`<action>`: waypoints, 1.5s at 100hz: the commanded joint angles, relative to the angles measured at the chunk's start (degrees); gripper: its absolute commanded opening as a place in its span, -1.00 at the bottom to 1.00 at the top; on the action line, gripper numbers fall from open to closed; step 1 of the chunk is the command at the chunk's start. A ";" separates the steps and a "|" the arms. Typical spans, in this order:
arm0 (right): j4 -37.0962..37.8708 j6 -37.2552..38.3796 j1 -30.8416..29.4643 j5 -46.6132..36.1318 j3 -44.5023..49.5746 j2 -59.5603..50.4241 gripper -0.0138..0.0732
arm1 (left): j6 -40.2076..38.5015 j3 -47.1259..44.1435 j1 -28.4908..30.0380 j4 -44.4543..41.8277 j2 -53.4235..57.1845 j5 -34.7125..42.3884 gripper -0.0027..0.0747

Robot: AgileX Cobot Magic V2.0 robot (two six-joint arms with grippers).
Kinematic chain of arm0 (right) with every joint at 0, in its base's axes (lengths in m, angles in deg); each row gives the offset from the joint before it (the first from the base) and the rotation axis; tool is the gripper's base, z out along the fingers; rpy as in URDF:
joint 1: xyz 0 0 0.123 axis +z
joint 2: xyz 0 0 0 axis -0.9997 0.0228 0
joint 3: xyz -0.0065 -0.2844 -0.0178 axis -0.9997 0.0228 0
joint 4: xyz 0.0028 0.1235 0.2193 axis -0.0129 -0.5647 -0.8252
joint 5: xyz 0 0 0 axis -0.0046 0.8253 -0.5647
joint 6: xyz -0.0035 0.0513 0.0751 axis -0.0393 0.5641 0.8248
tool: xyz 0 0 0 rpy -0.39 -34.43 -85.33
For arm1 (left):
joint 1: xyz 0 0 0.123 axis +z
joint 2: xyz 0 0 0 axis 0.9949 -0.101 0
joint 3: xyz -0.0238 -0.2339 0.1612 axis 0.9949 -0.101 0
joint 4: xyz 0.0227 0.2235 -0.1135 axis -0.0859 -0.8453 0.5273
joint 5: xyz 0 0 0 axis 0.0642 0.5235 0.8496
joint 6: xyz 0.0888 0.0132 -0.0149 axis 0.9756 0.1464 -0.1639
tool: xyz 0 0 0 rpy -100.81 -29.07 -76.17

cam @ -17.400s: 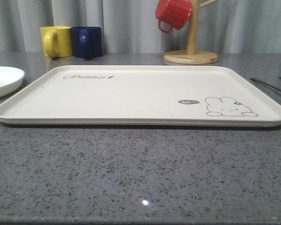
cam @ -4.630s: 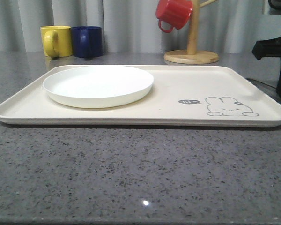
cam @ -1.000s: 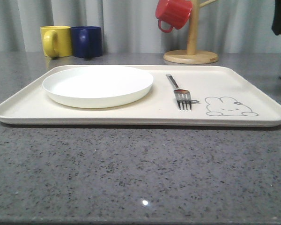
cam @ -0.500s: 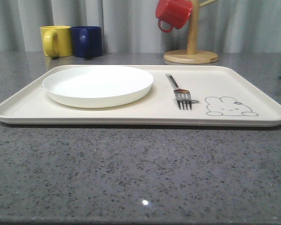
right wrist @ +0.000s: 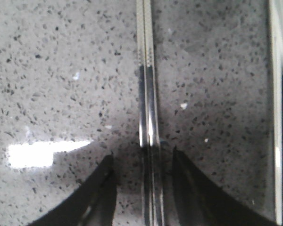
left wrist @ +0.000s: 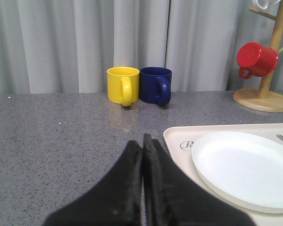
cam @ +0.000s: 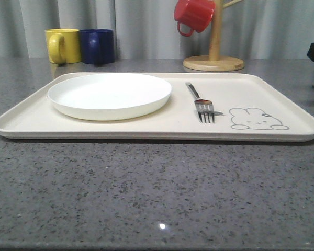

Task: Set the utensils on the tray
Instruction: 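Lift the right gripper and move it back to the chopsticks, then grasp the metal chopsticks with the right gripper and lay them beside the fork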

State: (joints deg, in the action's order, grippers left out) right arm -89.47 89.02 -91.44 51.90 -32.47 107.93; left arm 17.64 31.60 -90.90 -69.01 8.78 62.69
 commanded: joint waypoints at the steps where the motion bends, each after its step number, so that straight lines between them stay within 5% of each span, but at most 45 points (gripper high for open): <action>1: -0.37 -0.78 -0.41 -1.29 -1.33 -1.95 0.03 | -0.09 1.51 0.06 0.30 -0.35 4.87 -0.98; 9: -0.37 -0.78 -0.41 -1.04 -1.33 -1.95 -0.06 | -0.09 1.51 0.06 0.30 -0.35 4.87 -0.98; 31: -1.64 -0.72 -0.41 -0.67 -1.65 -2.23 -0.68 | -0.09 1.51 0.06 0.30 -0.35 4.87 -0.98; 63: -8.68 0.16 1.15 1.10 -2.20 -9.08 -0.68 | -0.09 1.51 0.06 0.30 -0.35 4.87 -0.98; 89: -8.66 8.65 10.42 -0.88 -2.20 -14.09 -0.68 | -0.09 1.51 0.06 0.30 -0.35 4.87 -0.98; 122: 1.28 25.29 23.65 -6.99 -2.20 -10.27 -0.68 | -0.09 1.51 0.06 0.30 -0.35 4.87 -0.98; 150: 5.47 32.63 25.94 -9.94 -2.20 -5.33 -0.68 | -0.09 1.51 0.06 0.30 -0.35 4.87 -0.98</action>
State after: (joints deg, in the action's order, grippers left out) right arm -85.14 120.62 -65.55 45.72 -32.81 103.80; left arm 17.64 31.60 -90.90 -69.01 8.78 62.69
